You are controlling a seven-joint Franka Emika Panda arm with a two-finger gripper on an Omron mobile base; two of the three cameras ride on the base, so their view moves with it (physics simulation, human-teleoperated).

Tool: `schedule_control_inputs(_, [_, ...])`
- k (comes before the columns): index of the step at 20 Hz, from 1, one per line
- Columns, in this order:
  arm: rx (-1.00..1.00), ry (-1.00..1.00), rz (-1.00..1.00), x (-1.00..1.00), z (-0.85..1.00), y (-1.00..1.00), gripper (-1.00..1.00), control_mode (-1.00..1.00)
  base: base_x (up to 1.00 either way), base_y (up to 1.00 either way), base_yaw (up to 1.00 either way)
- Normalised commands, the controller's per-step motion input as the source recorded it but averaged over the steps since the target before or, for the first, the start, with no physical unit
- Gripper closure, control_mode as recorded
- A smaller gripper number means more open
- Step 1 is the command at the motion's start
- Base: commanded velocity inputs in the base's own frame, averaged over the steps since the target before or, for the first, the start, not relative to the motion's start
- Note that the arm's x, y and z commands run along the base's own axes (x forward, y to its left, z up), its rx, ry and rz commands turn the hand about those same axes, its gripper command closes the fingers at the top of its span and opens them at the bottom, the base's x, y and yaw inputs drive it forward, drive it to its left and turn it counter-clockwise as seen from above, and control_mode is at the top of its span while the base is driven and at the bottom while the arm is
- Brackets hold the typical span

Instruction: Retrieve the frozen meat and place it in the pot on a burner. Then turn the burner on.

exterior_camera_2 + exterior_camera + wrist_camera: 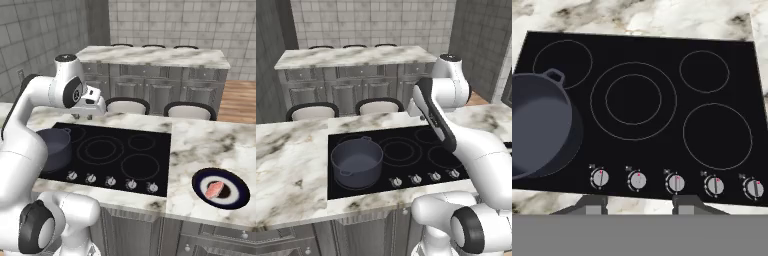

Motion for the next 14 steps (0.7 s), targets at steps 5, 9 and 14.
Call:
schedule_control_inputs(5, [0.0, 0.0, -0.01, -0.11, -0.02, -0.35, -1.0, -1.0, 0.0, 0.0, 0.0])
schedule_control_inputs(9, [0.0, 0.08, -0.1, -0.06, -0.17, -0.8, -1.0, -1.0, 0.0, 0.0, 0.0])
schedule_control_inputs(14, [0.0, 0.06, -0.17, 0.0, -0.2, -1.0, -1.0, -1.0, 0.0, 0.0, 0.0])
